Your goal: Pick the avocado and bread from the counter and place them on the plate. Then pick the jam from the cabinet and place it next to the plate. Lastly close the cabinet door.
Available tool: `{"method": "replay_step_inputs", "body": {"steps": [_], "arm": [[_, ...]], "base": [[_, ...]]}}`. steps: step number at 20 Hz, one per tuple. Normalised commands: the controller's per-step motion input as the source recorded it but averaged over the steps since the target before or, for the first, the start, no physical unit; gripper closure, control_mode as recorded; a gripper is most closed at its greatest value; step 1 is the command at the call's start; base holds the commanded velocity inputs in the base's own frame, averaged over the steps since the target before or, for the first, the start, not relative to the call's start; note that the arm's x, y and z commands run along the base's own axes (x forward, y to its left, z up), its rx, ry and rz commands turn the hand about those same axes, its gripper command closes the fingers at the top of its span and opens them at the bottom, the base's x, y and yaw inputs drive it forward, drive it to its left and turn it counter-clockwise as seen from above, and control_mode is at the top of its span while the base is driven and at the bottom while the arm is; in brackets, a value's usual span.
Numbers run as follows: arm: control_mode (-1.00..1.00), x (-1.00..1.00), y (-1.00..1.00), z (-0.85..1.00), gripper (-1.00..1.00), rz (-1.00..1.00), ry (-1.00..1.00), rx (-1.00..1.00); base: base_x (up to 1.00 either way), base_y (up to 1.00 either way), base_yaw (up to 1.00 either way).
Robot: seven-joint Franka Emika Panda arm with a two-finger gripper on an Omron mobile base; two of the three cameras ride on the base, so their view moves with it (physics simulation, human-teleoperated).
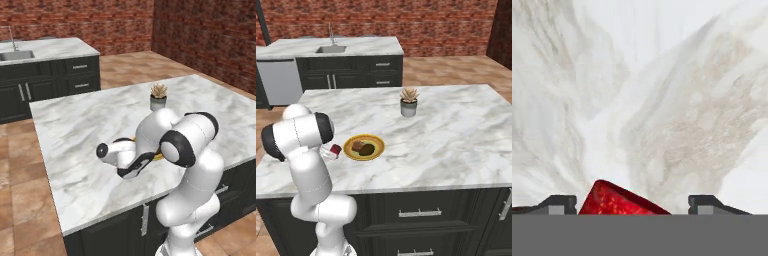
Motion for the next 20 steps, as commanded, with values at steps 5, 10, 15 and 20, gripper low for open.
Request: {"method": "replay_step_inputs", "body": {"steps": [5,10,15,20], "arm": [[-1.00,-0.56,0.38,-0.47,-1.00,0.00,0.03,-0.06],[-1.00,-0.55,0.57,-0.58,-1.00,0.00,0.07,-0.06],[-1.00,-0.81,0.46,-0.31,-1.00,-0.01,0.03,-0.02],[-1.00,-1.00,0.25,-0.01,-1.00,0.00,-0.03,0.00]], "base": [[0.00,0.00,0.00],[0.00,0.00,0.00],[0.00,0.00,0.00],[0.00,0.00,0.00]]}}
